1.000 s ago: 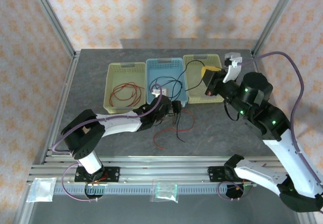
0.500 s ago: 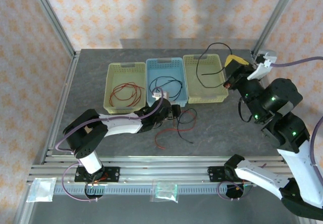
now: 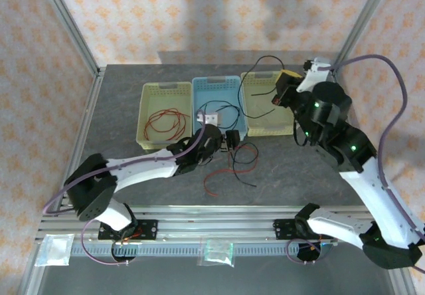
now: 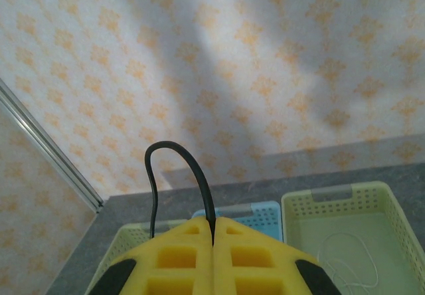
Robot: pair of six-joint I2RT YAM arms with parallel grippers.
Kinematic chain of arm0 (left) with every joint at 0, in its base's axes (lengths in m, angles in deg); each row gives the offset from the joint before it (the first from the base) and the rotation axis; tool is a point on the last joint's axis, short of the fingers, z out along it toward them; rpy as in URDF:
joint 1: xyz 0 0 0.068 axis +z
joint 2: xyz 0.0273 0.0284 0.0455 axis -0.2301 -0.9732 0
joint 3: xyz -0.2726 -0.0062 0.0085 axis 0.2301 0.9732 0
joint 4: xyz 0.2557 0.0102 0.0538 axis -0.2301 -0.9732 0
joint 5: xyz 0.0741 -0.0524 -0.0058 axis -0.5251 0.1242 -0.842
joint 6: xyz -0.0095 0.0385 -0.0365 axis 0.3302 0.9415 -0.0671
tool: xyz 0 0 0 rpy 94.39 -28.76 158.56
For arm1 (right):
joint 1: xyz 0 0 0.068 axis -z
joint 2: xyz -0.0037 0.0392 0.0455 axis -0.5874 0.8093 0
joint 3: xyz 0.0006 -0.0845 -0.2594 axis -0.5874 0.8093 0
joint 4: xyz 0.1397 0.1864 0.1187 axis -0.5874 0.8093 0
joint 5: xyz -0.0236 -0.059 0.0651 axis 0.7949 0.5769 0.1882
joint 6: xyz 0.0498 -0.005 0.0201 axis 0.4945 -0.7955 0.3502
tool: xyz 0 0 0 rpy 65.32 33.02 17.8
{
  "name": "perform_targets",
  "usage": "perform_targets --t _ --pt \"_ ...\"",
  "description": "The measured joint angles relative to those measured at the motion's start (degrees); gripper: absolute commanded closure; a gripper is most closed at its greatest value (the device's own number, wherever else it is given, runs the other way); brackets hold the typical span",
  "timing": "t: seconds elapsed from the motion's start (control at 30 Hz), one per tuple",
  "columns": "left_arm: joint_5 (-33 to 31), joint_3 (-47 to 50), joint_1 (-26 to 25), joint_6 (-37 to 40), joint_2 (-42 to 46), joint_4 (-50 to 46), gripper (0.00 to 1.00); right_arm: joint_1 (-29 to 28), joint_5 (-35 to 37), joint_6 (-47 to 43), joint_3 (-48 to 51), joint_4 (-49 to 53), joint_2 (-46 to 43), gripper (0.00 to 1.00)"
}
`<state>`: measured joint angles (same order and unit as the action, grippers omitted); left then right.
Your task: Untangle the cables
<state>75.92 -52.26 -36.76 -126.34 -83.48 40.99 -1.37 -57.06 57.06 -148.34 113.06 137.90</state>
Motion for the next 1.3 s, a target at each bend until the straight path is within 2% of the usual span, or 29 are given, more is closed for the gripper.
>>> perform_targets --t 0.2,0.4,0.67,0.87,1.07,1.3 --pt "-4.74 4.63 0.00 -0.26 9.07 -0.22 0.20 0.00 0.44 1.16 -0.61 -1.95 4.74 1.00" --pt "-8.87 9.68 0.02 -0.98 14.45 -3.89 0.19 0.00 0.72 2.34 -1.73 -3.10 9.55 1.00" --pt "-9.97 14.47 2.84 -2.67 23.41 -6.23 0.17 0.00 0.61 3.02 -3.08 -4.37 16.76 1.00" --pt "-4.94 16.70 8.15 -3.54 26.86 -5.60 0.15 0.00 -0.50 3.21 -5.81 -5.25 23.02 1.00" --pt "0.59 17.49 12.74 -4.35 26.84 -4.31 0.14 0.02 -1.53 3.21 -6.64 -6.43 27.82 1.00" --pt "3.28 17.55 16.09 -6.73 23.78 -4.37 0.11 0.02 -3.56 3.87 -8.87 -6.62 35.23 1.00"
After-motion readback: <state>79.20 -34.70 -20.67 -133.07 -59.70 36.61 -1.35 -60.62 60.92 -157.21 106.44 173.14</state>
